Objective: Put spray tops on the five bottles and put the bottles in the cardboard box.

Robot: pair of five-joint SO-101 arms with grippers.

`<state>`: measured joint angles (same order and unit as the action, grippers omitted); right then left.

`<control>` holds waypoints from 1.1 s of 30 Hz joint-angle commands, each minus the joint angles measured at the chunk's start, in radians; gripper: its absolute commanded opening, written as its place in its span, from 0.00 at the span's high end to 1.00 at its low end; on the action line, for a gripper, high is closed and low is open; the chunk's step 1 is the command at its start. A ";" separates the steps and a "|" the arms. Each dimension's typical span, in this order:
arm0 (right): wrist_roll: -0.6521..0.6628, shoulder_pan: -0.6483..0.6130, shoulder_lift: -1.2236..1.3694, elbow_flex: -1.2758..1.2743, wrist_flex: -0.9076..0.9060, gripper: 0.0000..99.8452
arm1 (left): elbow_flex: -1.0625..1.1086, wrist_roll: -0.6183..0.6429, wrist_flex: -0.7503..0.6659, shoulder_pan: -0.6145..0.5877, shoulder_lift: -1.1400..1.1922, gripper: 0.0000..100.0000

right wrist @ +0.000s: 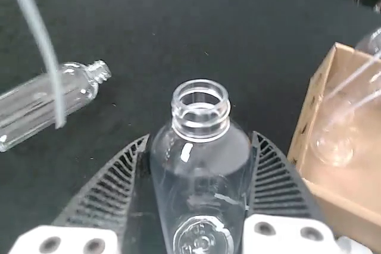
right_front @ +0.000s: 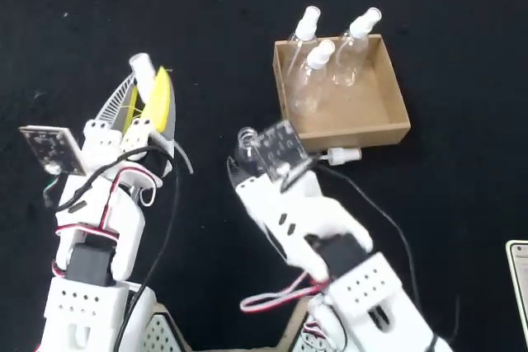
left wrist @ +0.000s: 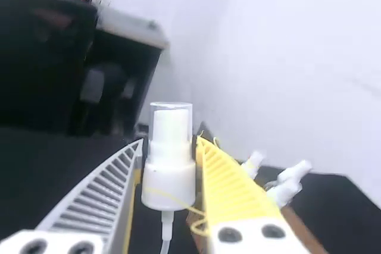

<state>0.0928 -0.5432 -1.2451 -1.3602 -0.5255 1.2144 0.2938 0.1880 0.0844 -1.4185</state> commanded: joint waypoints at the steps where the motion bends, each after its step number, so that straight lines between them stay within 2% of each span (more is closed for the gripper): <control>1: -0.005 -0.023 -0.166 -0.038 0.029 0.83 | -0.081 0.002 -0.091 0.025 -0.017 0.96; 6: -0.005 -0.025 -0.314 -0.108 0.029 0.83 | -0.073 0.002 -0.253 0.025 -0.017 0.96; 11: -0.005 -0.025 -0.415 -0.176 0.029 0.83 | -0.134 0.008 -0.264 0.038 -0.015 0.96; 17: -0.005 -0.025 -0.499 -0.228 0.029 0.83 | -0.225 -0.003 -0.264 0.262 -0.006 0.96; 25: -0.005 -0.021 -0.590 -0.277 0.023 0.83 | -0.237 -0.275 -0.218 0.455 0.009 0.96; 33: -0.005 -0.021 -0.611 -0.280 0.021 0.83 | -0.308 -0.295 -0.239 0.483 0.178 0.96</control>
<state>0.0928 -0.5554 -1.7990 -1.6487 -0.5255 0.9996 0.0084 -0.0330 0.5478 -1.2958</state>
